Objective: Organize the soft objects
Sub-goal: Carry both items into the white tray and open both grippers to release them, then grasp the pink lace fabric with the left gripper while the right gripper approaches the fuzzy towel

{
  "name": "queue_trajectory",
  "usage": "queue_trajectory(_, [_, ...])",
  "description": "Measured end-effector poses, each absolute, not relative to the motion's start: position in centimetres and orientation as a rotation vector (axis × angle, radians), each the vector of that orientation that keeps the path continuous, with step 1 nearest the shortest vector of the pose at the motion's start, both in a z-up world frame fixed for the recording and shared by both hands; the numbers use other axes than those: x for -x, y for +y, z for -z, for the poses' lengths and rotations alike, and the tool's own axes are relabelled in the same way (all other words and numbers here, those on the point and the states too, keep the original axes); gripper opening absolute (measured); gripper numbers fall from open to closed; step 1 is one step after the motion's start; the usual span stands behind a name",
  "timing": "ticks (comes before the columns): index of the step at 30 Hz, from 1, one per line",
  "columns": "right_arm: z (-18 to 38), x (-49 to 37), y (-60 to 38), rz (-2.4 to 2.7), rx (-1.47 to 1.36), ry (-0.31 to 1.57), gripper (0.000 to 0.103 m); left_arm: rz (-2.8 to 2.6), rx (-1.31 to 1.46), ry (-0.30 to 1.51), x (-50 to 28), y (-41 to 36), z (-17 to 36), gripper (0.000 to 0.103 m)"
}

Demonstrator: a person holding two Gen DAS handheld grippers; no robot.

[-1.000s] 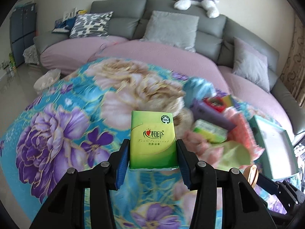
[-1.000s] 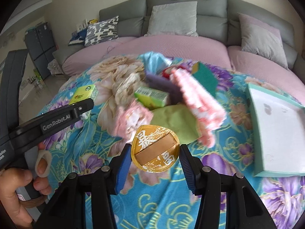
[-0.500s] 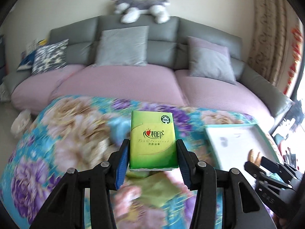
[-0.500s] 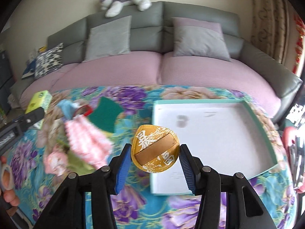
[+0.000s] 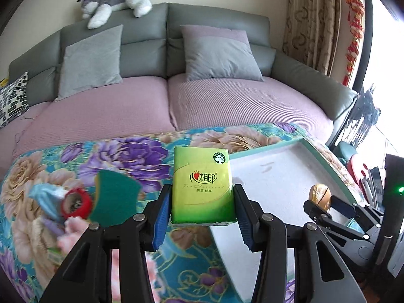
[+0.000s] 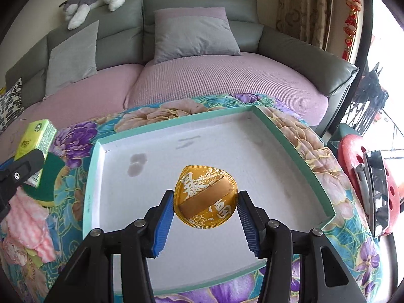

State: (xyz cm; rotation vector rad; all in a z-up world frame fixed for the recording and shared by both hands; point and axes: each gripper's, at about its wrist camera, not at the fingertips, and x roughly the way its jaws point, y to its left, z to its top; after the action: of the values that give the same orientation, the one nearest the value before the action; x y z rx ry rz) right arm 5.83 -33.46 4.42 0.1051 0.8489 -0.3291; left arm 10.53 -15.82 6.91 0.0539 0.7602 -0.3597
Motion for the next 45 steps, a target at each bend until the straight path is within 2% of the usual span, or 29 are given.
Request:
queue_trajectory(17, [-1.7,-6.9,-37.7,0.402,-0.167,0.864,0.053,0.380,-0.107,0.834,-14.9,-22.1,-2.1,0.050])
queue_trajectory(19, [-1.6,-6.9,-37.8,0.403,-0.168,0.866,0.054,0.367,-0.114,0.832,-14.9,-22.3,-1.9,0.054])
queue_trajectory(20, [-1.6,-6.9,-37.8,0.404,-0.165,0.869,0.054,0.361,-0.119,0.830,-14.9,-22.4,-1.8,0.065])
queue_trajectory(21, [-1.6,-6.8,-37.8,0.409,-0.160,0.871,0.055,0.355,-0.125,0.828,-14.9,-22.4,-1.7,0.077])
queue_trajectory(22, [-1.6,-6.8,-37.8,0.417,-0.154,0.870,0.057,0.351,-0.129,0.827,-14.8,-22.4,-1.8,0.081])
queue_trajectory(24, [-1.8,-6.7,-37.9,0.430,-0.144,0.872,0.073,0.343,-0.133,0.821,-14.7,-22.4,-1.9,0.083])
queue_trajectory(25, [-1.8,-6.7,-37.9,0.429,-0.146,0.874,0.077,0.336,-0.134,0.819,-14.7,-22.3,-2.1,0.084])
queue_trajectory(27, [-1.9,-6.6,-38.0,0.421,-0.153,0.879,0.088,0.322,-0.129,0.815,-14.6,-21.9,-2.3,0.093])
queue_trajectory(30, [-2.1,-6.4,-37.8,0.424,-0.132,0.886,0.103,0.291,-0.123,0.802,-14.5,-21.2,-2.7,0.097])
queue_trajectory(45, [-4.3,-4.2,-36.0,0.437,-0.109,0.885,0.103,0.233,-0.047,0.692,-11.0,-16.2,-5.9,0.098])
